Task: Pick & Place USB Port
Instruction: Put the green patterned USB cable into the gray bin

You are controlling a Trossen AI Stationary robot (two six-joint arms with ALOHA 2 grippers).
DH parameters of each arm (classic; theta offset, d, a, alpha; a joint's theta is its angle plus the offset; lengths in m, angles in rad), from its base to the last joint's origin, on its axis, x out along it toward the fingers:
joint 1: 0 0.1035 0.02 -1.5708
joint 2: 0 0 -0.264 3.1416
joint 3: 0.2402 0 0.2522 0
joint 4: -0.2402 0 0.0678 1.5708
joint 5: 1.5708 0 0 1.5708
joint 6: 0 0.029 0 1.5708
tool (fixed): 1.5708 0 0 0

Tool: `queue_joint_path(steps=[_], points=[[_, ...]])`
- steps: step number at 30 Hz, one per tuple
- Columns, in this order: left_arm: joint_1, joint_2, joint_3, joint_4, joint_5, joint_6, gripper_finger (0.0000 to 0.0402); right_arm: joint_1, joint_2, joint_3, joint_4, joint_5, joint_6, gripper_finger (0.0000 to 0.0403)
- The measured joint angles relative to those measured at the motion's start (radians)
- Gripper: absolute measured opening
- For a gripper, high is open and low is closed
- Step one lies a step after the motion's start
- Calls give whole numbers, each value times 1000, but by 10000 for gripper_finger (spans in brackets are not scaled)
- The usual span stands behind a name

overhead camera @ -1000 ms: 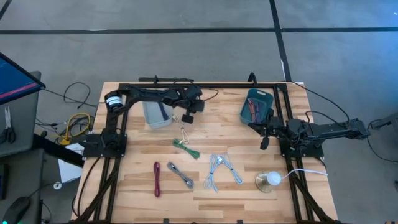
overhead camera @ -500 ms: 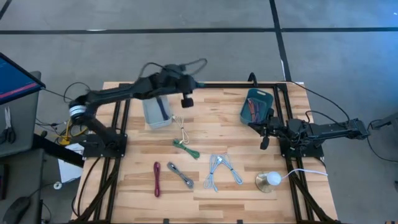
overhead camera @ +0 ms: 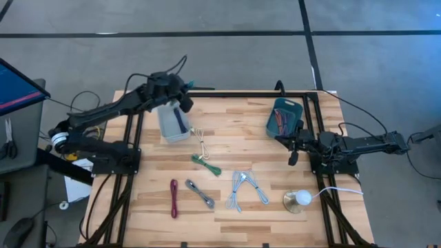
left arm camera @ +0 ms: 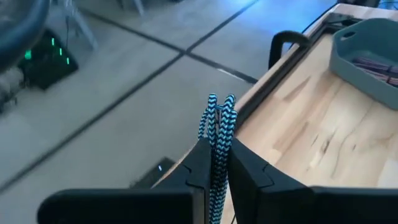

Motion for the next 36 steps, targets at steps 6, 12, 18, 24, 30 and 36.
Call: queue_joint_path(steps=[6, 12, 18, 24, 30, 36], points=[[4, -44, -113, 17, -18, -130, 30, 0, 0, 0, 0, 0, 0, 1], [4, -44, -199, 21, -18, -247, 30, 0, 0, 0, 0, 0, 0, 1], [4, -44, -272, 28, -84, -291, 30, 0, 0, 0, 0, 0, 0, 1], [4, -44, -326, 36, -129, -334, 30, 0, 0, 0, 0, 0, 0, 1], [5, -44, -378, 62, -151, -371, 31, 0, 0, 0, 0, 0, 0, 1], [15, -44, -439, 117, -153, -398, 32, 0, 0, 0, 0, 0, 0, 1]])
